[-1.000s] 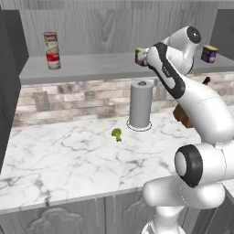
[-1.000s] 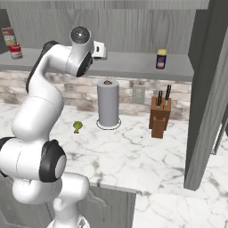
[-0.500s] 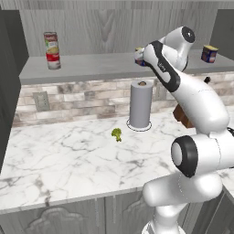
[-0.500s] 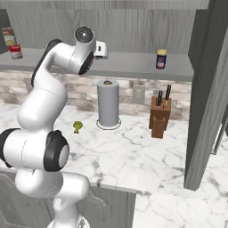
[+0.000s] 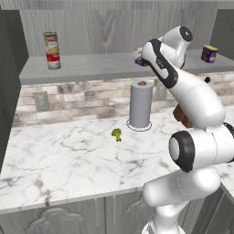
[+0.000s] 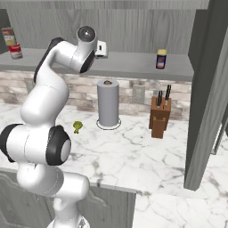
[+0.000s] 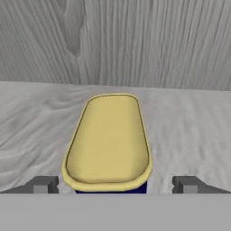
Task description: Stack two cans on top of the other two cans in the cabinet.
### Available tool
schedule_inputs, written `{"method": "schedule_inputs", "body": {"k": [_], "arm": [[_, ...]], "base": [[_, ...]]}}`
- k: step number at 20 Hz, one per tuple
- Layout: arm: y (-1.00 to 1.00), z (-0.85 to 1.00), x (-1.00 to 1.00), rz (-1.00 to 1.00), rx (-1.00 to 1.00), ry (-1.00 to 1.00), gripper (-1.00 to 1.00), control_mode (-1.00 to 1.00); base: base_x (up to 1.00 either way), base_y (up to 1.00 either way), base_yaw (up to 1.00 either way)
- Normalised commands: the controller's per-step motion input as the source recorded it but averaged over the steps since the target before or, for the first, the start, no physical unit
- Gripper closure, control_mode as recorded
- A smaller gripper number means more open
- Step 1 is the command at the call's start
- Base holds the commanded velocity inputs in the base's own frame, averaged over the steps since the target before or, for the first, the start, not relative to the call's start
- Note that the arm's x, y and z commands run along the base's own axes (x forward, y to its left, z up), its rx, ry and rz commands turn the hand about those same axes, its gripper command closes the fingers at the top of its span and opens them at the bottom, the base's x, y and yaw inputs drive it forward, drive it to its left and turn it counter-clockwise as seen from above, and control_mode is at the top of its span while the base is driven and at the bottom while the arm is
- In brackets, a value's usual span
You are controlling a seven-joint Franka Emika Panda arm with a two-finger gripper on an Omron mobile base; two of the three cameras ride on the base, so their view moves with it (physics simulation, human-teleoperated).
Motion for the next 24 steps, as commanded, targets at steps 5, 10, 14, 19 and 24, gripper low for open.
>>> {"method": "schedule_inputs", "body": {"k": [5,10,14,19,24], "arm": [[0.05,-0.03,0.11,0.01,0.00,0.00,-1.00,-1.00],[0.00,-0.04,0.02,0.01,0.00,0.00,1.00,-1.00],[-0.01,-0.04,-0.04,0.01,0.00,0.00,1.00,-1.00],[-0.07,-0.01,-0.13,0.00,-0.02,-0.01,1.00,-1.00],[-0.30,0.14,-0.30,0.00,0.00,-0.06,1.00,-1.00]], "base": [[0.00,0.00,0.00],[0.00,0.00,0.00],[0.00,0.00,0.00],[0.00,0.00,0.00],[0.00,0.00,0.00]]}}
